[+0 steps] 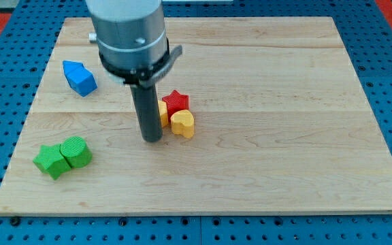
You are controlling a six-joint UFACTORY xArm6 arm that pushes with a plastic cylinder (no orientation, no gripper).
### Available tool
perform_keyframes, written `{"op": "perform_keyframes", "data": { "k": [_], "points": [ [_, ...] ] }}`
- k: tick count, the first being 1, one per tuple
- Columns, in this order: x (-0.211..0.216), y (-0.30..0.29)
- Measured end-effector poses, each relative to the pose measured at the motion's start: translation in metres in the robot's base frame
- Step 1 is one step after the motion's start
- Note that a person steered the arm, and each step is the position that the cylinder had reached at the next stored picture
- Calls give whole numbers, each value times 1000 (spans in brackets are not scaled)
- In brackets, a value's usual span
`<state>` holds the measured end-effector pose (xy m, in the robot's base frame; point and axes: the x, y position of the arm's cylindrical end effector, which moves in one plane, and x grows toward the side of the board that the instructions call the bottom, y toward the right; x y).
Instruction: Separate the green blocks
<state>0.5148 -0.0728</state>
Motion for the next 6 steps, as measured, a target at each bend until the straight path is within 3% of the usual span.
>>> {"op": "perform_keyframes", "data": {
  "k": [1,2,4,5,6],
  "points": [
    [80,-30],
    [84,-111],
    [-29,-122],
    [-42,-112],
    [-60,-63]
  ]
}}
